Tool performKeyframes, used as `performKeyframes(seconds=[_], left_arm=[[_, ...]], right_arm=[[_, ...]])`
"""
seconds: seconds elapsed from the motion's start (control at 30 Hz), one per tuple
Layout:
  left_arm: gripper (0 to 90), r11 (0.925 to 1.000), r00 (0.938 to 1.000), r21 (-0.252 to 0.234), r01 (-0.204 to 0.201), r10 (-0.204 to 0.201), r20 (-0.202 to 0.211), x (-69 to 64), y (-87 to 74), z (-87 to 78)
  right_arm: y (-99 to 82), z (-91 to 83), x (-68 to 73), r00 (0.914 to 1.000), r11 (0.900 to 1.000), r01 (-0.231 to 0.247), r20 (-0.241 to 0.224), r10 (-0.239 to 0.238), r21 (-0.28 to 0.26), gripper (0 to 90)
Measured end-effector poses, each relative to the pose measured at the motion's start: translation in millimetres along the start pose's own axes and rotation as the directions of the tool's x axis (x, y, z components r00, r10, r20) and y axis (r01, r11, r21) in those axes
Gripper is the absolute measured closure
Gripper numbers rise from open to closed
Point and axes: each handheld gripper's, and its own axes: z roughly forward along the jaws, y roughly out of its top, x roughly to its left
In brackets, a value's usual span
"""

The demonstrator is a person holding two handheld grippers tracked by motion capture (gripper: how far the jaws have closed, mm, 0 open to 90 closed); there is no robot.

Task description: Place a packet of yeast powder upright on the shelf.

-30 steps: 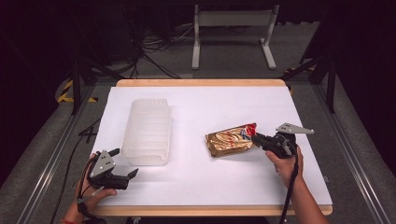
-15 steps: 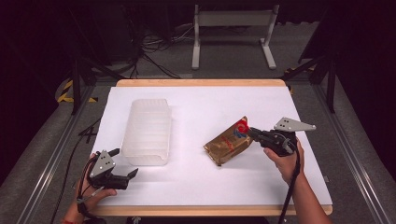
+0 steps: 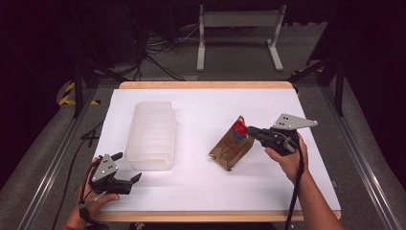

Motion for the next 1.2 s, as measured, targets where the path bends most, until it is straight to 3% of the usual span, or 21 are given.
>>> performKeyframes(seconds=[0.63, 1.2], left_arm=[[3.9, 1.0, 1.0, -0.001, 0.0, 0.0, 0.003, -0.4, 0.1, 0.0], [3.9, 1.0, 0.9999, -0.001, 0.004, -0.004, 0.01, -1.9, -0.4, -1.5]], right_arm=[[46.9, 15.4, 3.9, 0.9937, 0.9942, 0.105, -0.037, -0.106, -0.023, 87.6], [75.1, 38.8, 14.0, 0.9873, 0.9894, 0.131, -0.083, -0.136, -0.063, 87.7]])
